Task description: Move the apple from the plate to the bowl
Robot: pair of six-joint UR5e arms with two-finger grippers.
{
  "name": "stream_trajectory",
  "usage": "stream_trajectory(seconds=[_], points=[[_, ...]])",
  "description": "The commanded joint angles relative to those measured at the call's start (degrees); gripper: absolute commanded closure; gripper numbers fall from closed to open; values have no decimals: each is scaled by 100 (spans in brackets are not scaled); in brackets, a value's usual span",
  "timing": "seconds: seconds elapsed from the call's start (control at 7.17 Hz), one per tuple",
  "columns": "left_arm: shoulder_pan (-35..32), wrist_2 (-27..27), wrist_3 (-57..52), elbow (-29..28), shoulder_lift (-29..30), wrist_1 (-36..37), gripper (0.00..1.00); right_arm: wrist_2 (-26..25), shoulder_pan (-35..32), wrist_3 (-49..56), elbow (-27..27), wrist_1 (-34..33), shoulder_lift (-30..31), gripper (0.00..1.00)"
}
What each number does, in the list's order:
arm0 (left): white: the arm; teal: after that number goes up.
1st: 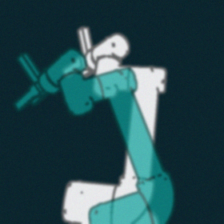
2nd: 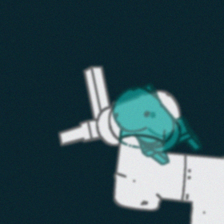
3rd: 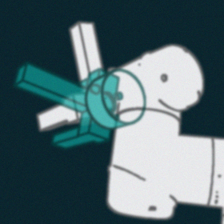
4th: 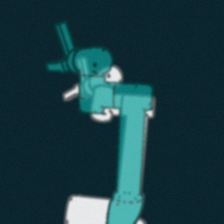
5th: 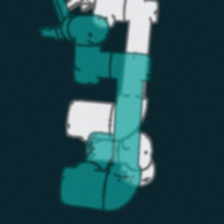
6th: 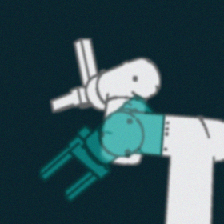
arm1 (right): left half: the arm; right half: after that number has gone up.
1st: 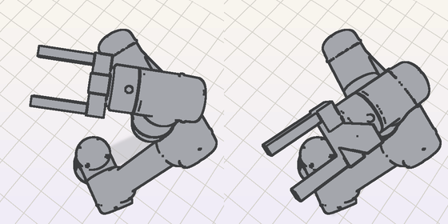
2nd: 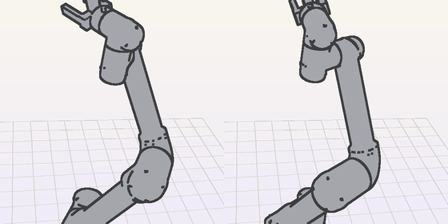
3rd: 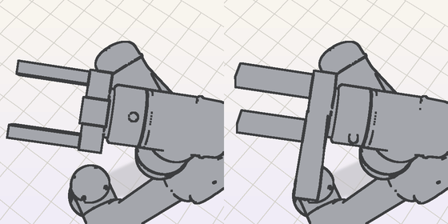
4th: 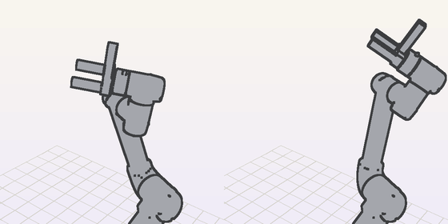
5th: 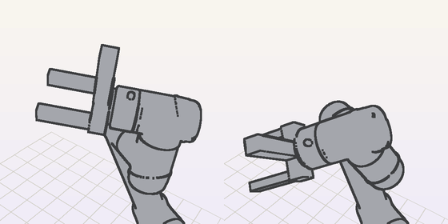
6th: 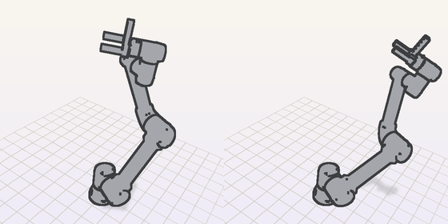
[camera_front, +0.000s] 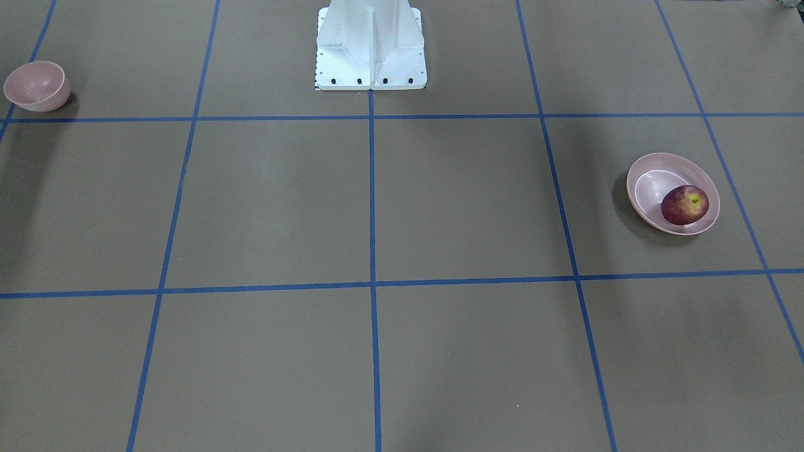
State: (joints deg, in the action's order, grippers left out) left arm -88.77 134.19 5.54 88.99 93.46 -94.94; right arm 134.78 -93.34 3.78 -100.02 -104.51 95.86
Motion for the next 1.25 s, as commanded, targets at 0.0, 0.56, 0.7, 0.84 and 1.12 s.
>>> stream_trajectory(seconds=[0.0,0.56,0.7,0.84,1.12], points=[[0,46,-1,-5,-4,2,2,4,0,0,35,45,-6,0],[0,2,-9,13,-3,2,2,4,0,27,27,54,-6,0],[-9,19,-35,13,-12,-15,2,4,0,9,-51,54,-6,0],[0,46,-44,-5,-12,-15,2,-13,0,1,-139,54,-76,0],[-9,72,-45,92,-12,-24,2,-5,0,-8,-184,1,-383,0]])
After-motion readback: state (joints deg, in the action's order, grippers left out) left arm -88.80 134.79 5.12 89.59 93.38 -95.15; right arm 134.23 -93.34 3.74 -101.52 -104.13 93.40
